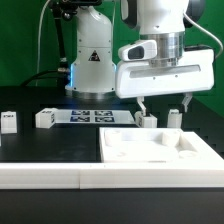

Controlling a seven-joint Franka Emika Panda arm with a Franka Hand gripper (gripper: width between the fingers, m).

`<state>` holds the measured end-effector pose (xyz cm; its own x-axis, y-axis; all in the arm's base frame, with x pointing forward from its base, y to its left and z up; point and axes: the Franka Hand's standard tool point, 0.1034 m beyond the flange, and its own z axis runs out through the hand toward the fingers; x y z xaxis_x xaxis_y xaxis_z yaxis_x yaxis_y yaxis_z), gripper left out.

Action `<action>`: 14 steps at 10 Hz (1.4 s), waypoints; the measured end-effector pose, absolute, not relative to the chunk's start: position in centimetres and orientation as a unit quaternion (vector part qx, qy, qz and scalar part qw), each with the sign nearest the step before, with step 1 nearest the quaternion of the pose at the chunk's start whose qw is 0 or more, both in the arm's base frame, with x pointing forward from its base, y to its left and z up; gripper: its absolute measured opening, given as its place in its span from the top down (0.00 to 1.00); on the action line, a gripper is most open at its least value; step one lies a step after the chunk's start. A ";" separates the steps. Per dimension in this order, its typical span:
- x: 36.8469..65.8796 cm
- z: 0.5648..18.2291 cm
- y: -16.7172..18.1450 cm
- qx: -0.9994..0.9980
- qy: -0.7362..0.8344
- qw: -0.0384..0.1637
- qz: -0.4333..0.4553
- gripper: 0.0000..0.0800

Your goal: Assemble one leg

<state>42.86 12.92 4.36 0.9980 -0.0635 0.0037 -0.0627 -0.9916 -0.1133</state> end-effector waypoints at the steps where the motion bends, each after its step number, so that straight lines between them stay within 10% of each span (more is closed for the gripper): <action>1: 42.9 4.9 13.4 -0.995 0.082 0.059 -0.001 0.19; 14: 40.5 4.3 15.4 -0.974 0.183 0.067 0.113 0.19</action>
Offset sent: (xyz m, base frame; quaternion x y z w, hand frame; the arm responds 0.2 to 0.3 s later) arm -0.0094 0.0078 -0.0125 0.0116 0.0470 0.1380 0.9893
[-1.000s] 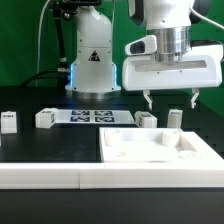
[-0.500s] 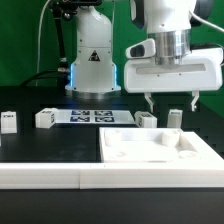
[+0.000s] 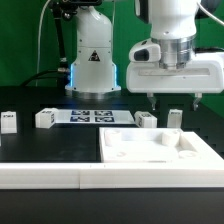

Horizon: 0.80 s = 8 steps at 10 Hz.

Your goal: Assemble one leg

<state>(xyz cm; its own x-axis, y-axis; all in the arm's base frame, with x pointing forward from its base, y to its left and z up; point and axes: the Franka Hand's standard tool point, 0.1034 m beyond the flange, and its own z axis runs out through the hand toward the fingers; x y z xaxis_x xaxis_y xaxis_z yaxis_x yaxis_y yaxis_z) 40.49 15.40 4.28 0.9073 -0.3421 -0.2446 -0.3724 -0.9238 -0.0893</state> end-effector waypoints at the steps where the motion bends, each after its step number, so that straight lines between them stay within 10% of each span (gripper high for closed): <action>1: 40.0 4.3 15.2 -0.970 0.175 0.067 0.156 0.19; 8: 38.5 2.7 16.4 -0.922 0.139 0.092 0.349 0.19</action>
Offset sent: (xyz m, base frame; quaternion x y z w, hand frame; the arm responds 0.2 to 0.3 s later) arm -0.0040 0.0132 -0.0039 0.0379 -0.1799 -0.0357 0.9823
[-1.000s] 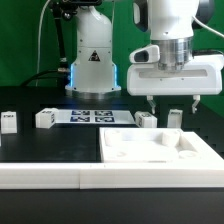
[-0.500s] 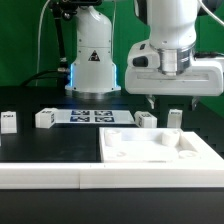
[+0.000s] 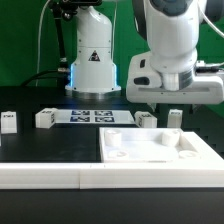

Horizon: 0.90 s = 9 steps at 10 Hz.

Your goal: Assemble one leg

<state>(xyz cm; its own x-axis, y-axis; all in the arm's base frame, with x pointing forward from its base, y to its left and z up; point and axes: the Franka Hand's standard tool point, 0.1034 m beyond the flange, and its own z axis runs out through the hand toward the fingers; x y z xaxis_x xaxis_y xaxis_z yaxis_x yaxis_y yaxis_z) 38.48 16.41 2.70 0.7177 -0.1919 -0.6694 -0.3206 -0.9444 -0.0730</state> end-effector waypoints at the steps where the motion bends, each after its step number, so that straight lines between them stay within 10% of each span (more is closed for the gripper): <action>1: 38.2 2.3 16.7 -0.914 0.136 0.093 0.371 0.19; 9: 36.6 0.7 17.3 -0.897 0.137 0.086 0.411 0.19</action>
Offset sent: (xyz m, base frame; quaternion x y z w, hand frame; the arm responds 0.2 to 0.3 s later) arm -0.0085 0.0031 -0.0111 -0.0033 0.0057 0.0127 0.9999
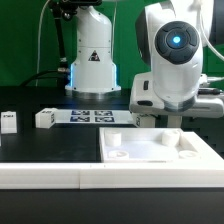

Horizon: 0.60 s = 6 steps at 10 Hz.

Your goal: Assemble one leg

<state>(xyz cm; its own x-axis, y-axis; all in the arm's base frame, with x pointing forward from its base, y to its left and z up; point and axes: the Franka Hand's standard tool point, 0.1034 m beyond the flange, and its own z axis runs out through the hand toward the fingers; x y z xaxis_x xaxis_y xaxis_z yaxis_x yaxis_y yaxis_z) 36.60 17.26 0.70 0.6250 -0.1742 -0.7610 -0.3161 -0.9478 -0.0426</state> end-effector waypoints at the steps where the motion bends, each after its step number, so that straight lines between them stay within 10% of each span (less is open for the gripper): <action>1: 36.6 0.7 17.3 -0.897 0.136 0.087 0.411 0.38; 2: 36.6 0.7 17.3 -0.897 0.136 0.087 0.411 0.38; 3: 36.6 0.7 17.3 -0.897 0.136 0.087 0.411 0.61; 6: 36.6 0.7 17.3 -0.897 0.136 0.087 0.411 0.64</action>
Offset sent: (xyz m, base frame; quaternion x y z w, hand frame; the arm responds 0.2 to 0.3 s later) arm 0.0000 0.0000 0.0000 0.0000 0.0000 0.0000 1.0000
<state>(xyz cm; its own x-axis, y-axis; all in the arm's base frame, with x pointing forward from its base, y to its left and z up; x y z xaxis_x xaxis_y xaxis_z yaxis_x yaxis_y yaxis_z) 36.60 17.26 0.71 0.6255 -0.1722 -0.7610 -0.3148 -0.9481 -0.0443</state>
